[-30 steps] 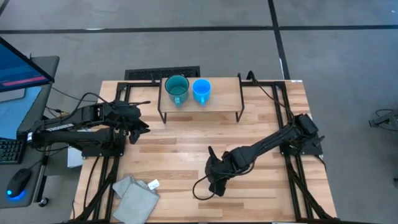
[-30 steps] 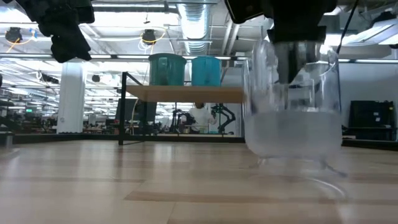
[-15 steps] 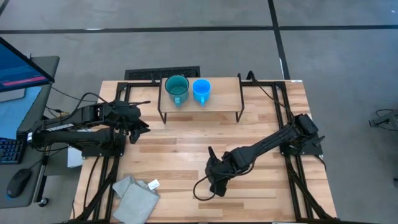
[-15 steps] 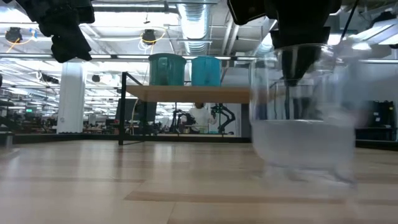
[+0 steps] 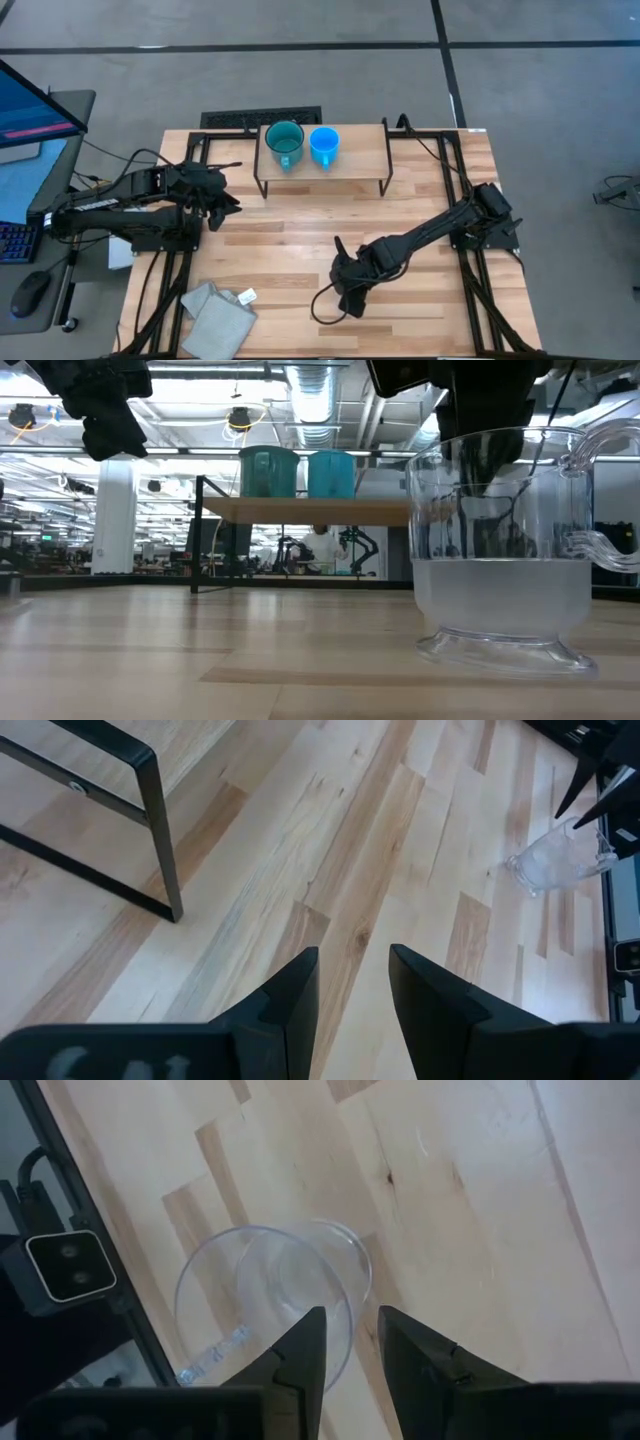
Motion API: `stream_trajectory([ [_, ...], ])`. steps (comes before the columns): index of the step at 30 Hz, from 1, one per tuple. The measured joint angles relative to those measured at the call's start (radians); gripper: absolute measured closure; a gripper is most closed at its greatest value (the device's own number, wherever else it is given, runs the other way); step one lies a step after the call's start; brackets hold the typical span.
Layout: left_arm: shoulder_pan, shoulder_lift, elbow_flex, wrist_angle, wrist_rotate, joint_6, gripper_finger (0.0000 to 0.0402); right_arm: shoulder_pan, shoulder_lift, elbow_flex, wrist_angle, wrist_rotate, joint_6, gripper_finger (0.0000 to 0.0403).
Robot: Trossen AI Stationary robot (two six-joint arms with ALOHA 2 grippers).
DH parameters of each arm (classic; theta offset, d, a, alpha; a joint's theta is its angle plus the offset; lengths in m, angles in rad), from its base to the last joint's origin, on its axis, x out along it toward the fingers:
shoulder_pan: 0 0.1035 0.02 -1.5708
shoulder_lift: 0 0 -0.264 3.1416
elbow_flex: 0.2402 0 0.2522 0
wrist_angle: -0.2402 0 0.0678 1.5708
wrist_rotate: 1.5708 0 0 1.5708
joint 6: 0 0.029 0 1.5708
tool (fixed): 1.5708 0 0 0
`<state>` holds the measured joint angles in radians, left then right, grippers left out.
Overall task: Stack small to large cups/mugs on shelf
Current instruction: Put the transparent mug on the shelf
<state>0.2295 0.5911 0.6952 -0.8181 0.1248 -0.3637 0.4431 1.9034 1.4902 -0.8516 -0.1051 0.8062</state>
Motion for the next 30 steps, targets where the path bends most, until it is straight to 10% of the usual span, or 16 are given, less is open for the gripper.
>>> stream_trajectory([
  [30, 0.0, 0.0, 0.0, 0.0, 0.0, -0.024, 0.0288, 0.003, 0.044, 0.001, 0.042, -0.096, -0.021, 0.0285],
])
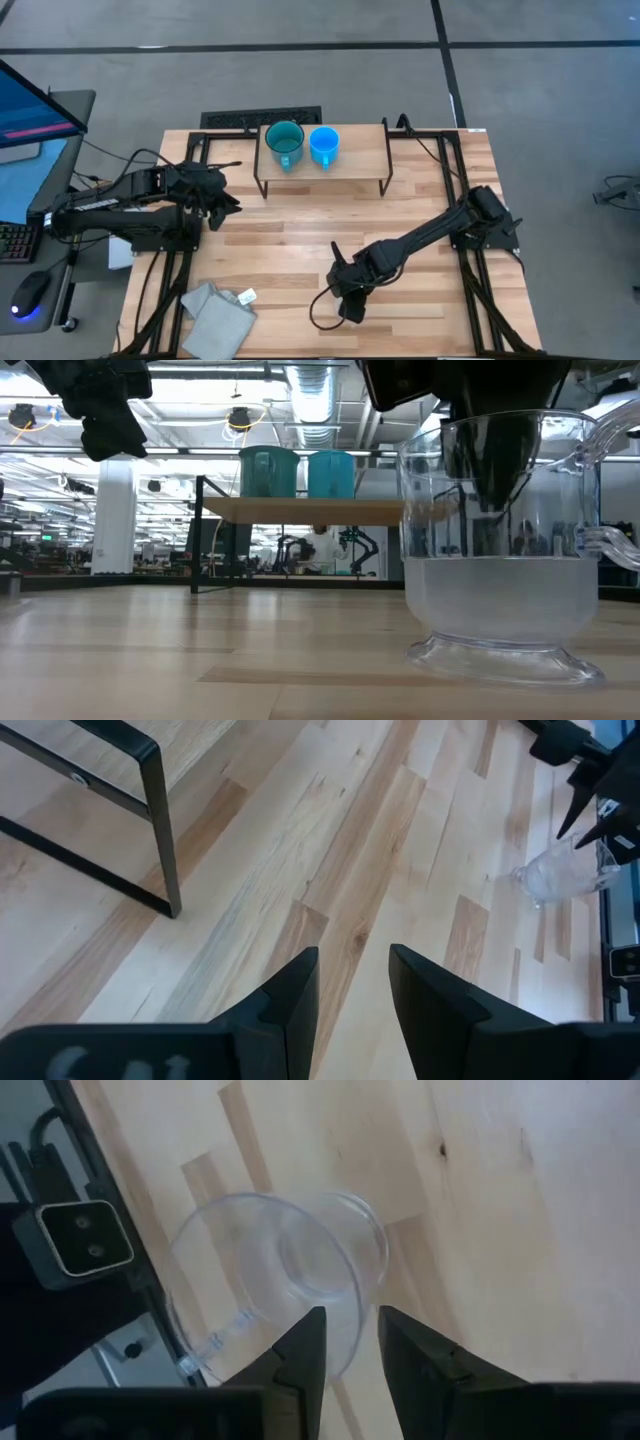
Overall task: Stack small to large cups/mugs on shelf
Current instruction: Put the transparent mug on the shelf
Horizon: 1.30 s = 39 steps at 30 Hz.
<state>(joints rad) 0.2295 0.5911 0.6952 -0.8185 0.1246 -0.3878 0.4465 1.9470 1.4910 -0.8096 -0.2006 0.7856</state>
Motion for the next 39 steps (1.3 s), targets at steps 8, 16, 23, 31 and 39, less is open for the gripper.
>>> stream_trajectory([
  [8, 0.0, 0.0, 0.0, 0.0, 0.0, -0.001, 0.0288, -0.004, 0.002, 0.0, 0.003, -0.008, -0.014, 0.0369],
  [16, 0.0, 0.0, 0.0, 0.0, 0.0, -0.001, 0.0288, -0.006, 0.002, 0.0, 0.0, -0.01, -0.001, 0.0397],
  [23, 0.0, 0.0, 0.0, 0.001, 0.0, -0.001, 0.0288, -0.048, -0.025, 0.0, -0.075, 0.029, 0.0, 0.0399],
  [31, 0.0, 0.0, 0.0, 0.001, -0.009, -0.001, 0.0288, -0.176, -0.172, 0.0, -0.254, 0.103, -0.034, 0.0401],
  [39, 0.0, 0.0, 0.0, 0.001, -0.033, 0.0, 0.0288, -0.359, -0.367, 0.0, -0.437, 0.172, -0.038, 0.0402],
])
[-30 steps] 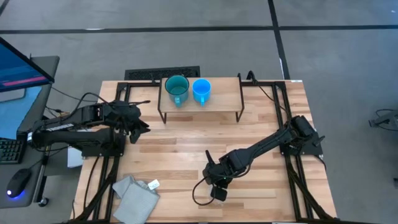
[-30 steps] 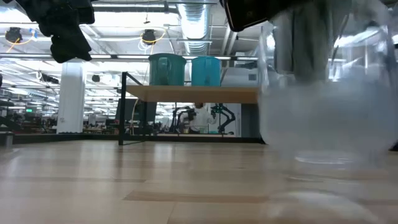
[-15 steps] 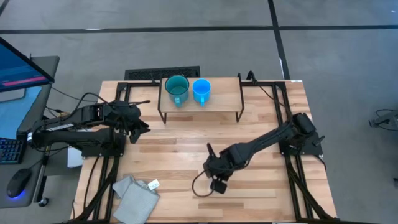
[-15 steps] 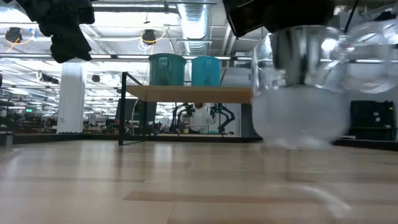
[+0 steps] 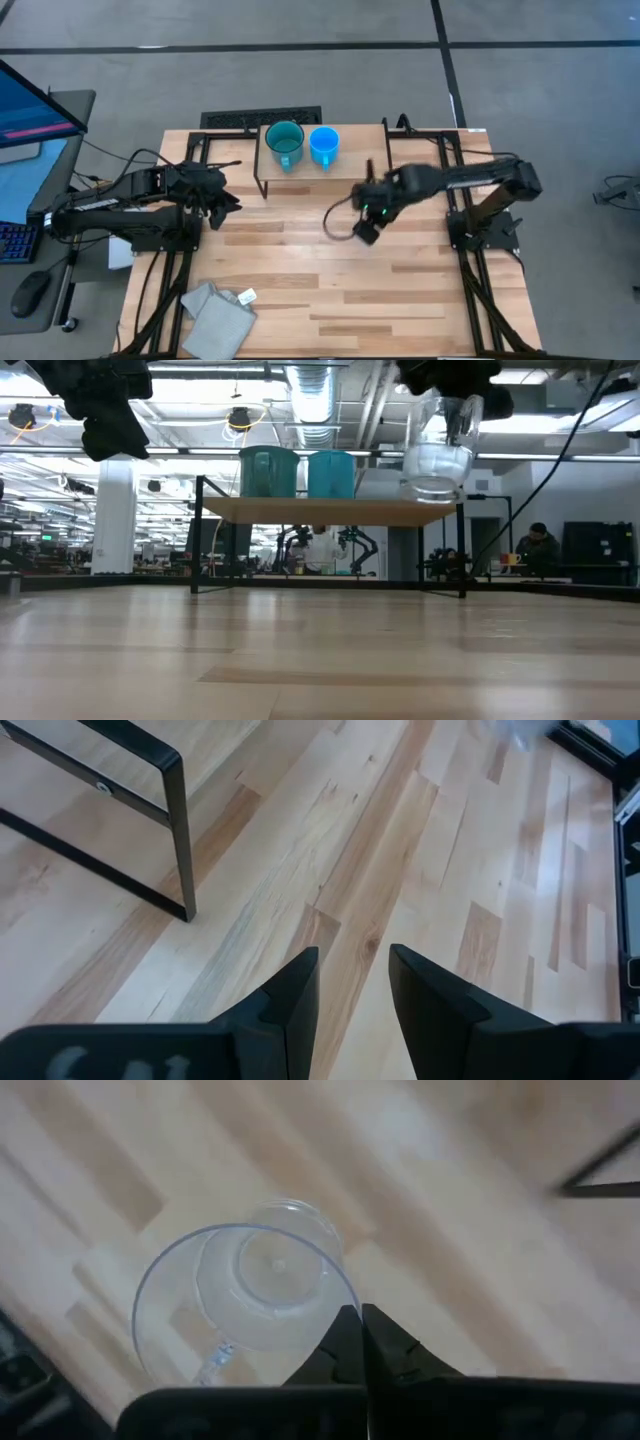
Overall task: Stack small to large cups/mugs on shelf
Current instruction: Put the transparent mug on the shelf
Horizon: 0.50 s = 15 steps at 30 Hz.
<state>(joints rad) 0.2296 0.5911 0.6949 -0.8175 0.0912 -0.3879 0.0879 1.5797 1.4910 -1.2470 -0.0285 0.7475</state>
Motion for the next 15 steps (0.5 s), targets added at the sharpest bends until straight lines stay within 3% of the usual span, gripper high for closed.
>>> stream_trajectory([
  [5, 0.0, 0.0, 0.0, 0.0, -0.012, 0.001, 0.0288, -0.097, -0.086, 0.036, -0.081, 0.057, -0.018, 0.0402],
  [15, 0.0, 0.0, 0.0, 0.0, -0.025, 0.0, 0.0288, -0.317, -0.086, 0.356, -0.259, 0.139, -0.166, 0.0403],
])
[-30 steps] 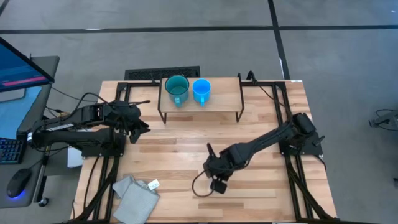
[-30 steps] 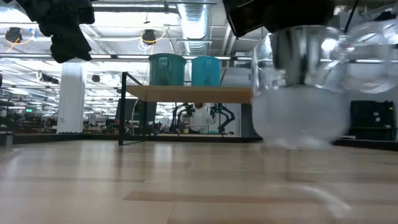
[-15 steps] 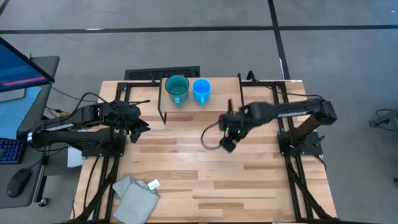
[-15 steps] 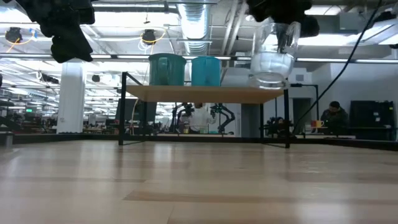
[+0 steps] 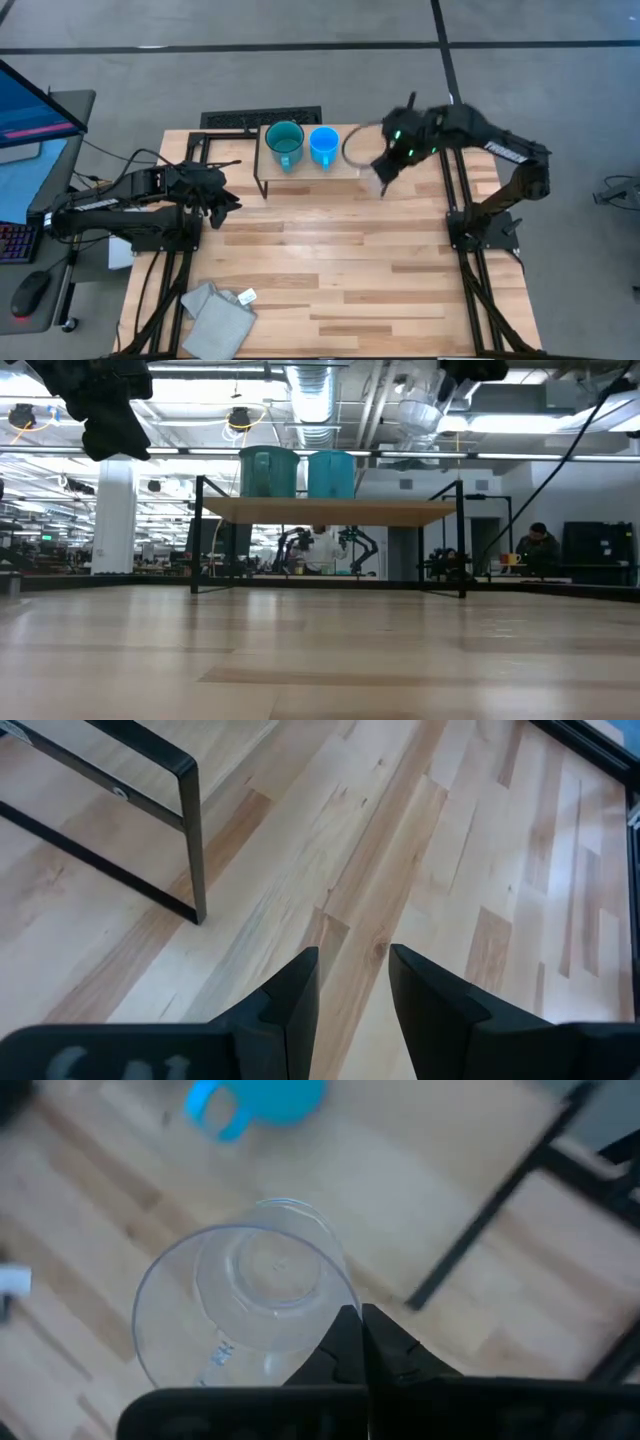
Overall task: Stack small to large cups/mugs on shelf
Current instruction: Put the transparent mug on the shelf
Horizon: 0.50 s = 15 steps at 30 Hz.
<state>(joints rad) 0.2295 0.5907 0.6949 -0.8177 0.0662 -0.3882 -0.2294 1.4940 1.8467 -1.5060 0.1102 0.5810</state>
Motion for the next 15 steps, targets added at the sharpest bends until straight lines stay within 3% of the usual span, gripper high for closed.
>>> stream_trajectory([
  [5, 0.0, 0.0, 0.0, 0.0, 0.0, -0.007, 0.0288, -0.117, -0.002, 0.1, -0.068, 0.01, -0.061, 0.0403],
  [15, 0.0, 0.0, 0.0, 0.0, -0.001, -0.01, 0.0288, -0.223, 0.062, 0.116, -0.056, -0.002, -0.156, 0.0403],
])
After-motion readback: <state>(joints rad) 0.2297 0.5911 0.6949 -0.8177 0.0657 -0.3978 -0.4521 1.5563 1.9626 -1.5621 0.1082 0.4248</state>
